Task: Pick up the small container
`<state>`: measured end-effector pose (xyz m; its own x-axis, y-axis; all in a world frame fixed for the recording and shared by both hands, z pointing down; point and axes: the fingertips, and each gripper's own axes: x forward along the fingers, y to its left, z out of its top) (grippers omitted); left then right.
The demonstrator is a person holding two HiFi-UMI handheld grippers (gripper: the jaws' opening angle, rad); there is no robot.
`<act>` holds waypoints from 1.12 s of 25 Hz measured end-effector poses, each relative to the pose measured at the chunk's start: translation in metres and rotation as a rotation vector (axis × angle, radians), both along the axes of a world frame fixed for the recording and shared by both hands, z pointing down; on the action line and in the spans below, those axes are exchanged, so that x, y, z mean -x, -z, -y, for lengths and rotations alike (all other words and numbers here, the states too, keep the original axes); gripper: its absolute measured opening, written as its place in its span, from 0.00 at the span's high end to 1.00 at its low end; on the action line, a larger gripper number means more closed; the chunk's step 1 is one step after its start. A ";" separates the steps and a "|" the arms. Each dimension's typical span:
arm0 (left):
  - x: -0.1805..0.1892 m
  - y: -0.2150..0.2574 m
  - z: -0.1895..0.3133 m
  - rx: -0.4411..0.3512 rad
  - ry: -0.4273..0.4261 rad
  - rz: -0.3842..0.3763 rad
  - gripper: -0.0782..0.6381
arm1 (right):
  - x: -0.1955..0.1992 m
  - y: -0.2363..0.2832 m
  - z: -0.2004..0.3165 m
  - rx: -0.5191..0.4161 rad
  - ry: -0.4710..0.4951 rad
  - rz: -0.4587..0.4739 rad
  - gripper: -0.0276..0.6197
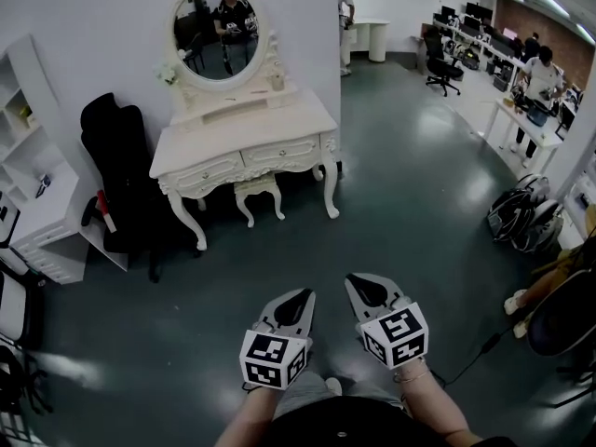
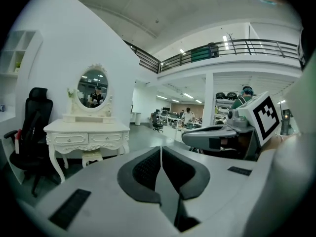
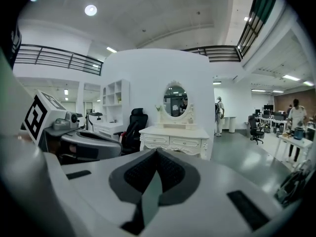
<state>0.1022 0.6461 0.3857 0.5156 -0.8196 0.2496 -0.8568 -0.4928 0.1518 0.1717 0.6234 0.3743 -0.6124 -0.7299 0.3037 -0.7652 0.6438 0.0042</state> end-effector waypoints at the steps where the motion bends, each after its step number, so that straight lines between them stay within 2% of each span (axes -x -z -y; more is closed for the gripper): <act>1: 0.001 0.002 0.005 -0.009 0.012 -0.011 0.86 | -0.002 0.000 0.002 -0.005 -0.002 0.008 0.95; 7: 0.007 0.006 0.034 -0.045 0.032 -0.018 0.85 | 0.002 -0.011 0.016 0.013 0.003 0.047 0.95; 10: 0.014 -0.001 0.057 -0.039 0.051 -0.049 0.69 | 0.012 -0.016 0.032 0.015 0.019 0.049 0.95; 15: 0.027 -0.009 0.109 -0.048 0.057 -0.057 0.58 | 0.036 -0.019 0.078 0.009 0.037 0.053 0.95; 28: 0.089 0.004 0.259 -0.097 0.023 0.037 0.55 | 0.092 -0.007 0.227 -0.008 -0.001 0.045 0.95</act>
<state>0.0129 0.3866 0.3814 0.4883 -0.8524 0.1871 -0.8722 -0.4838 0.0722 0.0802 0.3968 0.3816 -0.6248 -0.7326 0.2700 -0.7652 0.6434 -0.0251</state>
